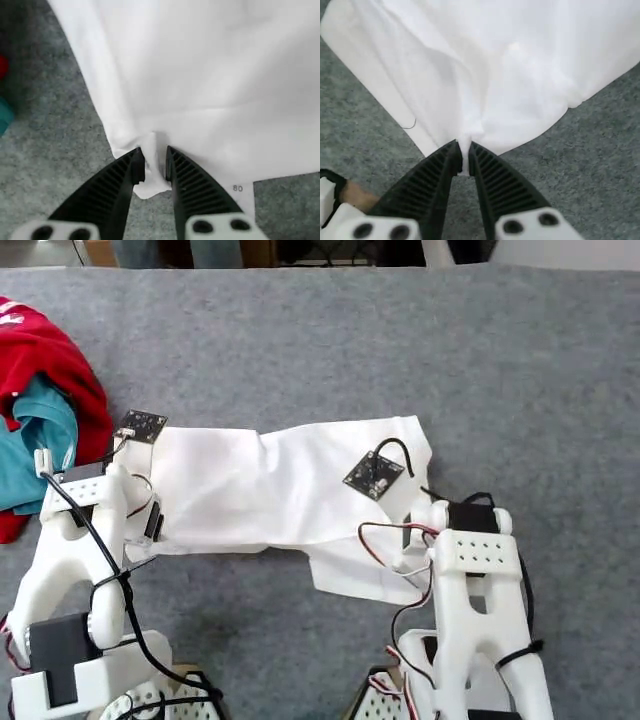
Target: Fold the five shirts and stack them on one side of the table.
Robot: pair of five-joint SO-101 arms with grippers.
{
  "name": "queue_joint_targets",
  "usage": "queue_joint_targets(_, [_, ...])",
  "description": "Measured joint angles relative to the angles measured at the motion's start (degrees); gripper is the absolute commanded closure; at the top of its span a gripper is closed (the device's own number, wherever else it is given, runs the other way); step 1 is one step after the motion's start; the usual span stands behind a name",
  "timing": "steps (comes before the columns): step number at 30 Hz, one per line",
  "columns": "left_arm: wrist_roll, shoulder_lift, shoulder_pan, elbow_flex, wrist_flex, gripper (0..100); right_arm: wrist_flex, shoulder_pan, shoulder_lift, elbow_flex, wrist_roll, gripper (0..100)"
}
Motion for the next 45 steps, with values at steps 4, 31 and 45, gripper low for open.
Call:
queue_joint_targets(4, [0.1,0.0,0.0,-0.2,0.8,77,0.0,0.0,0.0,0.2,0.0,78.3])
queue_joint_targets(31, [28.8,8.2,7.0,-32.4,1.7,97,-2.5,-3.4,14.6,-27.5,-8.9,96.6])
queue_joint_targets(45, [36.9,39.5,4.0,-45.0,-3.0,97,-9.2,-0.8,60.9,-59.5,-13.5,96.6])
